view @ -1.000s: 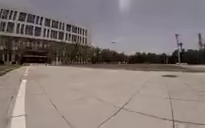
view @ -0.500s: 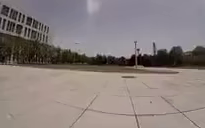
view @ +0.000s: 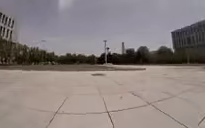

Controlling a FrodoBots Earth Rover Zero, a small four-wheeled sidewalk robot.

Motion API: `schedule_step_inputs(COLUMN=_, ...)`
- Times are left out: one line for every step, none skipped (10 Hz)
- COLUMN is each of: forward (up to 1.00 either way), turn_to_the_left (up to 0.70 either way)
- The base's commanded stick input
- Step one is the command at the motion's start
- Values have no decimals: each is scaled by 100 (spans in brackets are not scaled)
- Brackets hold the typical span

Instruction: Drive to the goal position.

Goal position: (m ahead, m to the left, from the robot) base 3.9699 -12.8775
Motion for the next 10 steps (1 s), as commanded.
schedule_step_inputs(forward=0, turn_to_the_left=-99)
schedule_step_inputs(forward=0, turn_to_the_left=-99)
schedule_step_inputs(forward=0, turn_to_the_left=-99)
schedule_step_inputs(forward=0, turn_to_the_left=-99)
schedule_step_inputs(forward=0, turn_to_the_left=-99)
schedule_step_inputs(forward=0, turn_to_the_left=-40)
schedule_step_inputs(forward=0, turn_to_the_left=0)
schedule_step_inputs(forward=0, turn_to_the_left=0)
schedule_step_inputs(forward=0, turn_to_the_left=-4)
schedule_step_inputs(forward=0, turn_to_the_left=-13)
